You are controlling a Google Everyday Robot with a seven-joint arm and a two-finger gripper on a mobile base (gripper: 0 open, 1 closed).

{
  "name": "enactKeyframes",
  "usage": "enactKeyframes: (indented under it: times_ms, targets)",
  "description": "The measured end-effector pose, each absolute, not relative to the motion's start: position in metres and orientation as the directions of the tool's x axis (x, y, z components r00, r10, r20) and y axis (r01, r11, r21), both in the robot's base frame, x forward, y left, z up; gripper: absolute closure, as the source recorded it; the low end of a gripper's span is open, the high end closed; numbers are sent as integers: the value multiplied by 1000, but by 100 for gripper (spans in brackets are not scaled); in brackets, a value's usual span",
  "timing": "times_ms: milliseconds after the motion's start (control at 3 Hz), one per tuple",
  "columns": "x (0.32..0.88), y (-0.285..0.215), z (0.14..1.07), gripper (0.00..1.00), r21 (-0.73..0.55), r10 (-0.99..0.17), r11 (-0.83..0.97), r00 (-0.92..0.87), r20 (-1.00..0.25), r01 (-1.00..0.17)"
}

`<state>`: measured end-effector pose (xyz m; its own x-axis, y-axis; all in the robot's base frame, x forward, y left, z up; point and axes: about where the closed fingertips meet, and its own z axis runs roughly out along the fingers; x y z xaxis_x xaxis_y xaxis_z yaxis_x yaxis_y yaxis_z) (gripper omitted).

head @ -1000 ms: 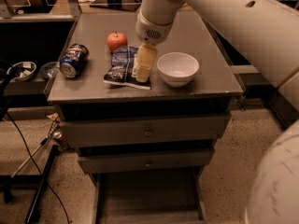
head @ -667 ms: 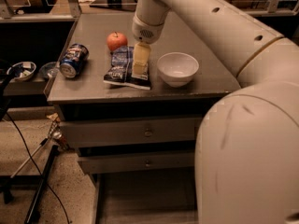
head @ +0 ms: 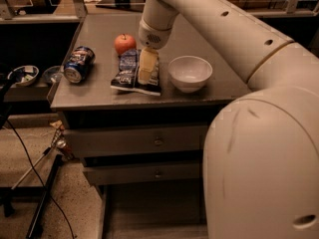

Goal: Place blue chip bag into bottom drawer

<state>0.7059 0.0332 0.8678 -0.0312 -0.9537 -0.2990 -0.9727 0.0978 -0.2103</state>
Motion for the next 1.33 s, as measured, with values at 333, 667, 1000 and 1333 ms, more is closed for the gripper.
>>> enactKeyframes:
  times_ms: [333, 667, 1000, 1333]
  targets:
    - [715, 55, 849, 0, -166, -949, 78, -22, -313, -983]
    - [718, 65, 839, 0, -142, -948, 67, -18, -317, -988]
    - [719, 65, 839, 18, -142, -948, 67, -19, -317, -988]
    - [719, 65, 839, 42, -142, -948, 67, -19, -317, -988]
